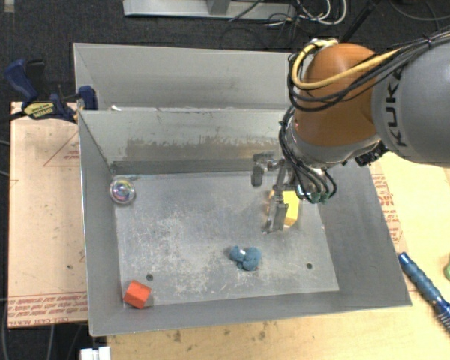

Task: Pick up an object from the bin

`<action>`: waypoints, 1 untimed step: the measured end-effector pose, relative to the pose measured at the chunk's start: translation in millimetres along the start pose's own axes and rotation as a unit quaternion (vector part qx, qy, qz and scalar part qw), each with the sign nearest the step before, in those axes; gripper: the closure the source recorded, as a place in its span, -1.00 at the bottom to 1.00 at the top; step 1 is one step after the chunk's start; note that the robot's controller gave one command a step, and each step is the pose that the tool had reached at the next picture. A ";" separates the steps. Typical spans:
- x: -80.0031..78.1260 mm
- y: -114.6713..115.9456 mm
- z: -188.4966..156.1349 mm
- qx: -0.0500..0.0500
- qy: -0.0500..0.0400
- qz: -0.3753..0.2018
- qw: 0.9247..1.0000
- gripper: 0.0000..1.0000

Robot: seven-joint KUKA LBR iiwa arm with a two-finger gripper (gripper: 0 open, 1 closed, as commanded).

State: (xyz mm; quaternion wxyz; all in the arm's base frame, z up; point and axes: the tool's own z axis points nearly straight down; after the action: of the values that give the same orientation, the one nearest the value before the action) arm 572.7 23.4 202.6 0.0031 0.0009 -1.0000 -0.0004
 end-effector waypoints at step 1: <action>46.2 7.7 106.3 0.000 0.000 -0.116 0.993 -1.00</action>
Offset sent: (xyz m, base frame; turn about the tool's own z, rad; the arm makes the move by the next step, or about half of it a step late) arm -0.0450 0.0069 -0.1026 -0.2340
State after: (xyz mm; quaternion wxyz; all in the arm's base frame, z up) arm 525.8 31.1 96.6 0.0030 0.1173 -0.9931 -0.0009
